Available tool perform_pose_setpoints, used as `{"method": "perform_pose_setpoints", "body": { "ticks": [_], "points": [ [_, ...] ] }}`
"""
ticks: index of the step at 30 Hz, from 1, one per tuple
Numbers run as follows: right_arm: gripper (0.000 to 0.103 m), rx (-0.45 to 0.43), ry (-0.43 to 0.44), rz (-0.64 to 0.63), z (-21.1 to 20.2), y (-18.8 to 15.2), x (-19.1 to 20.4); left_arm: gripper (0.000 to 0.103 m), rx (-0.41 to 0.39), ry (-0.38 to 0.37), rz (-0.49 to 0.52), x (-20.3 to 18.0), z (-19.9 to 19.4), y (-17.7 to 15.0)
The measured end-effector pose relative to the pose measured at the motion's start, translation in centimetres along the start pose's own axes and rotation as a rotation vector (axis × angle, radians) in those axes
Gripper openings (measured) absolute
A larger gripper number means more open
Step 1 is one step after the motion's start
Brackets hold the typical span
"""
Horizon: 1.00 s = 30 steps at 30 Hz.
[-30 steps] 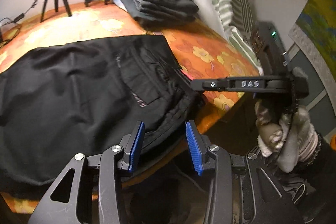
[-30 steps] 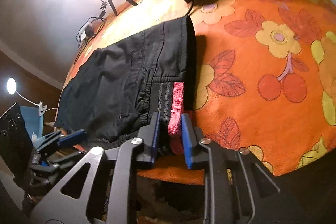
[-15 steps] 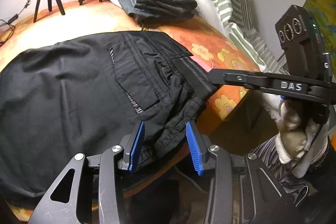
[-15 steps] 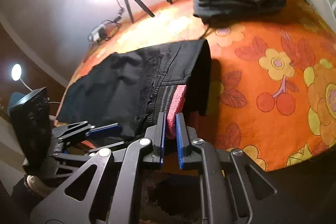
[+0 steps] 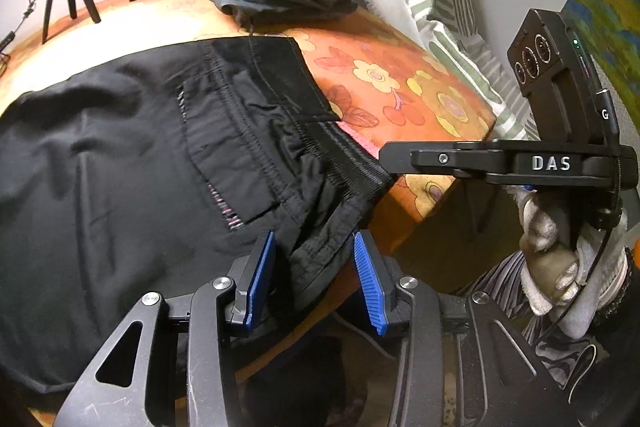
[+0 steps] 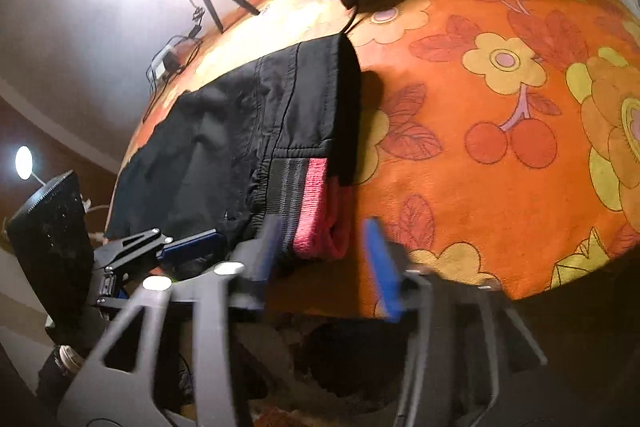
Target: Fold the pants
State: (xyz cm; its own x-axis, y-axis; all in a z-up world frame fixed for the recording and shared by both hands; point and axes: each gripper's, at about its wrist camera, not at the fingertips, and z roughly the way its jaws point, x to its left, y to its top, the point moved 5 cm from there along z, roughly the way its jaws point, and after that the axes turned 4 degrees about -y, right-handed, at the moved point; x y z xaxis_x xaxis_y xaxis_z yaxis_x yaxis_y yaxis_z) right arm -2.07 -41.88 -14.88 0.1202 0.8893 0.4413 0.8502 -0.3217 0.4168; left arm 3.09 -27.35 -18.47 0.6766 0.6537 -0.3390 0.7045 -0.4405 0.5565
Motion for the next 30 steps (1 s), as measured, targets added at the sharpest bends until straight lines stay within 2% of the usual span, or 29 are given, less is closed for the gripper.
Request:
{"method": "perform_pose_setpoints", "body": {
  "ticks": [4, 6, 7, 8, 11, 15, 18, 21, 24, 25, 27, 29, 30],
  "points": [
    [0.053, 0.035, 0.039, 0.051, 0.8, 0.0, -0.9, 0.039, -0.011, 0.010, 0.064, -1.3, 0.1, 0.3],
    [0.053, 0.053, 0.080, 0.084, 1.3, -0.1, -1.1, 0.046, -0.009, 0.018, 0.093, -1.9, 0.3, 0.4],
    [0.053, 0.057, 0.094, 0.094, 1.5, -0.1, -1.1, 0.053, -0.007, 0.019, 0.110, -2.2, 0.5, 0.4],
    [0.053, 0.067, 0.112, 0.102, 1.7, -0.1, -1.0, 0.054, -0.006, 0.024, 0.121, -2.4, 0.7, 0.4],
    [0.043, 0.079, 0.122, 0.107, 2.1, -0.2, -0.6, 0.054, 0.002, 0.049, 0.177, -3.4, 1.3, 0.4],
    [0.023, 0.067, 0.166, 0.139, 1.6, 0.1, -0.6, 0.056, 0.005, 0.095, 0.254, -4.4, 2.1, 0.4],
    [0.020, 0.065, 0.236, 0.192, 1.1, 0.5, -0.7, 0.063, -0.005, 0.152, 0.321, -5.2, 2.9, 0.4],
    [0.020, 0.064, 0.261, 0.211, 1.0, 0.7, -0.3, 0.064, -0.023, 0.210, 0.356, -5.5, 3.6, 0.6],
    [0.019, 0.063, 0.287, 0.225, 0.9, 1.1, 0.0, 0.064, -0.052, 0.246, 0.341, -5.2, 4.0, 1.0],
    [0.019, 0.061, 0.289, 0.227, 0.9, 1.2, 0.1, 0.064, -0.059, 0.243, 0.331, -5.0, 3.9, 1.2],
    [0.019, 0.059, 0.292, 0.227, 0.9, 1.4, 0.0, 0.057, -0.077, 0.240, 0.319, -4.7, 3.7, 1.5],
    [0.019, 0.055, 0.288, 0.223, 0.9, 1.6, -0.1, 0.034, -0.089, 0.243, 0.299, -4.0, 3.5, 1.8],
    [0.019, 0.055, 0.288, 0.223, 0.9, 1.7, -0.3, 0.033, -0.095, 0.227, 0.276, -3.4, 3.2, 2.0]
  ]
}}
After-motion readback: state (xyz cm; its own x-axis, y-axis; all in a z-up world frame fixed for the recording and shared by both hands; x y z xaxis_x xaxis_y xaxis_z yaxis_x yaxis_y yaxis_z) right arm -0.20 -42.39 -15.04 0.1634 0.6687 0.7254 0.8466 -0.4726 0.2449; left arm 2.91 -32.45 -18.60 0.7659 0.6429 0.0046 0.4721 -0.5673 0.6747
